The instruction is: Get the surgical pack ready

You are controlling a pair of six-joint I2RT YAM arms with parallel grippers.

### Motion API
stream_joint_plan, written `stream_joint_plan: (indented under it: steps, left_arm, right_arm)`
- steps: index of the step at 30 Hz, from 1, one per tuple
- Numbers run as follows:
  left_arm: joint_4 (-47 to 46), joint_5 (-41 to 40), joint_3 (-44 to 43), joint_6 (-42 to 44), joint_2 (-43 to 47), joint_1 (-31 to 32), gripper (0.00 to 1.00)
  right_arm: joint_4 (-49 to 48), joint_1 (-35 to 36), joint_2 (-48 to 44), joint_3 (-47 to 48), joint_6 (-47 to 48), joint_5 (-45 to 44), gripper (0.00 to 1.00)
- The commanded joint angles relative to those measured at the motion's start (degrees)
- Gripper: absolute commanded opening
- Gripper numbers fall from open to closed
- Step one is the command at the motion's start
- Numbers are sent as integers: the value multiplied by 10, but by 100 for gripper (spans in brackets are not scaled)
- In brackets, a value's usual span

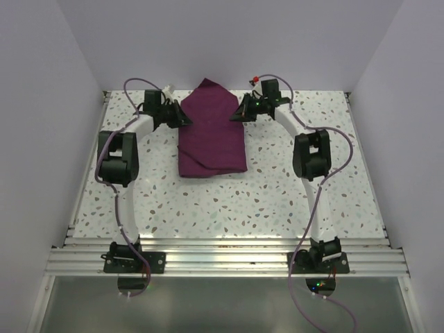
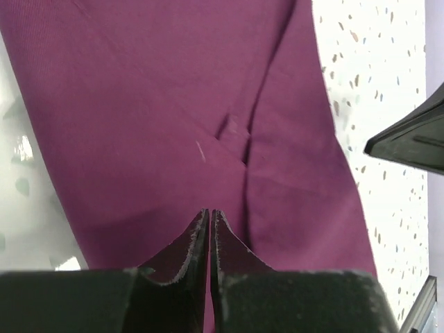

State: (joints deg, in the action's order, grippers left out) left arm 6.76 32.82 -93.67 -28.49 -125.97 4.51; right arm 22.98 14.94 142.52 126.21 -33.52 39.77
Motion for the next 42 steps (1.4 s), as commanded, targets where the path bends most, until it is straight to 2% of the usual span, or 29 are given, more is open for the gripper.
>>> stream_joint_plan:
  steps: [1,5,8,18,23,32,42]
  left_arm:
    - [-51,27,-59,-6,-37,-7,6]
    - [-17,22,-103,-20,-88,-12,6]
    - [32,9,-125,-17,-110,-16,6]
    - [88,41,-109,-17,-138,-31,7]
    - [98,48,-66,-14,-129,-32,6]
    - [99,60,15,-6,-89,-29,5]
    - [79,64,181,6,41,-25,3]
  right_arm:
    - [-15,-10,23,36,-7,0,1]
    - [28,-13,68,77,13,0,1]
    - [37,-16,84,75,22,1,1]
    - [50,-18,116,69,1,0,1]
    - [53,-19,96,17,0,1,1]
    - [17,-14,8,-125,-1,16,0]
    - [8,-12,-127,-309,19,17,0]
